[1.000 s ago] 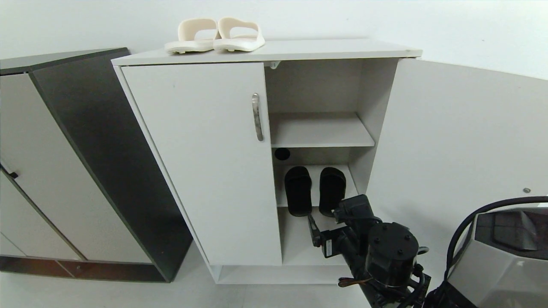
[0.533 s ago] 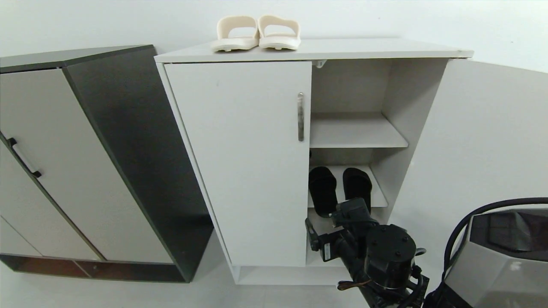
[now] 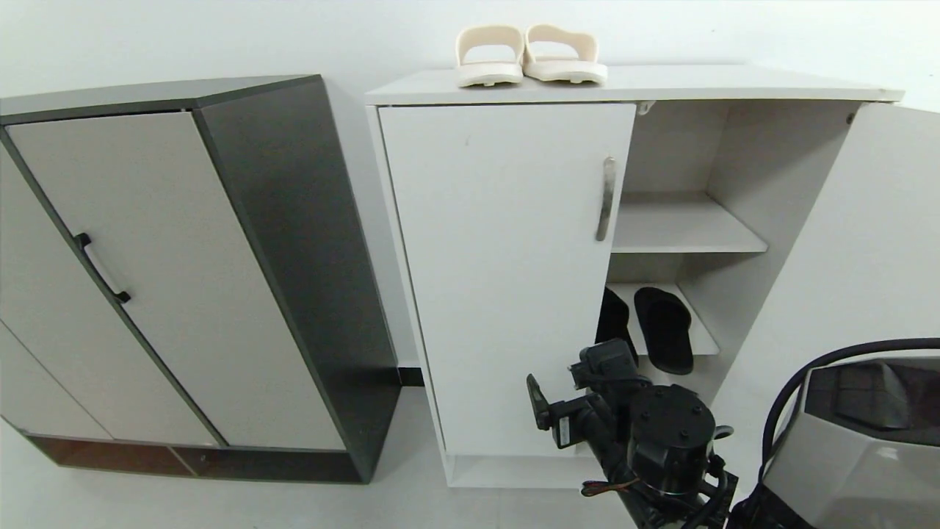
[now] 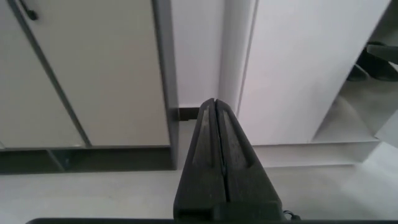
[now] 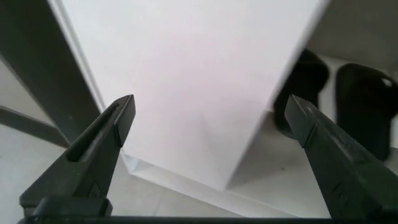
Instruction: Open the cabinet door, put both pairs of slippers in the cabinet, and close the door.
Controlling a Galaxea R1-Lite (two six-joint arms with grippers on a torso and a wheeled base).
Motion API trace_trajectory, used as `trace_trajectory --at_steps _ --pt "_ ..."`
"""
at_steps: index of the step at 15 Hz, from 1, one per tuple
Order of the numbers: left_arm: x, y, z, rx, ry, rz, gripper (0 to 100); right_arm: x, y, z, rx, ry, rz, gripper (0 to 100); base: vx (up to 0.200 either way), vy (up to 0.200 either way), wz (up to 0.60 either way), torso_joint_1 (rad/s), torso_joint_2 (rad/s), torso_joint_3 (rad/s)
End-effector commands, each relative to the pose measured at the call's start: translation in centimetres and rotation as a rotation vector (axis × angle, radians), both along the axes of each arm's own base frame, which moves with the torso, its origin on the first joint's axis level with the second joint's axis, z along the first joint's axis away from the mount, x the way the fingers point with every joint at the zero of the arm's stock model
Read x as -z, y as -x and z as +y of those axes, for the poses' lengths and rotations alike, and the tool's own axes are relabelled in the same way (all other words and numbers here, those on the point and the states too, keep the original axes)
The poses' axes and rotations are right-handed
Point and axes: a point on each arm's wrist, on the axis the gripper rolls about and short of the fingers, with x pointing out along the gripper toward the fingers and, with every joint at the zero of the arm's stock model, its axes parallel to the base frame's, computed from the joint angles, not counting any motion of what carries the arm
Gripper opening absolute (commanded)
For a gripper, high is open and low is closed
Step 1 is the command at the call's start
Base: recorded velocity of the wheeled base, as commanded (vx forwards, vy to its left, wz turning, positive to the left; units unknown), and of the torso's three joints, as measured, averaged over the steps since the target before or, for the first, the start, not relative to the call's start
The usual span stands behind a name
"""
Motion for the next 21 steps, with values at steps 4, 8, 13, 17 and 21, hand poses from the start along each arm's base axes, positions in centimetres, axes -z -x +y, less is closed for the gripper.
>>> trace_trajectory --at_steps 4,8,13,17,21 --pt "0.0 0.0 0.0 0.001 0.001 0.0 0 0.15 0.0 0.04 -0.001 0.004 0.003 100 0.0 0.0 0.0 0.0 0.0 0.0" --pt "0.0 0.0 0.0 0.001 0.002 0.0 0 0.43 0.0 0.11 -0.001 0.011 0.009 100 0.0 0.0 0.0 0.0 0.0 0.0" --pt "0.0 0.0 0.0 0.001 0.002 0.0 0 0.64 -0.07 0.11 0.001 0.017 0.012 100 0.0 0.0 0.0 0.009 -0.14 -0.212" --pt "0.0 0.0 0.0 0.001 0.002 0.0 0 0.91 -0.13 0.18 0.001 0.022 0.016 100 0.0 0.0 0.0 0.063 -0.52 -0.359" --pt "0.0 0.0 0.0 0.001 0.002 0.0 0 0.91 -0.13 0.18 0.001 0.022 0.016 100 0.0 0.0 0.0 0.117 -0.47 -0.343"
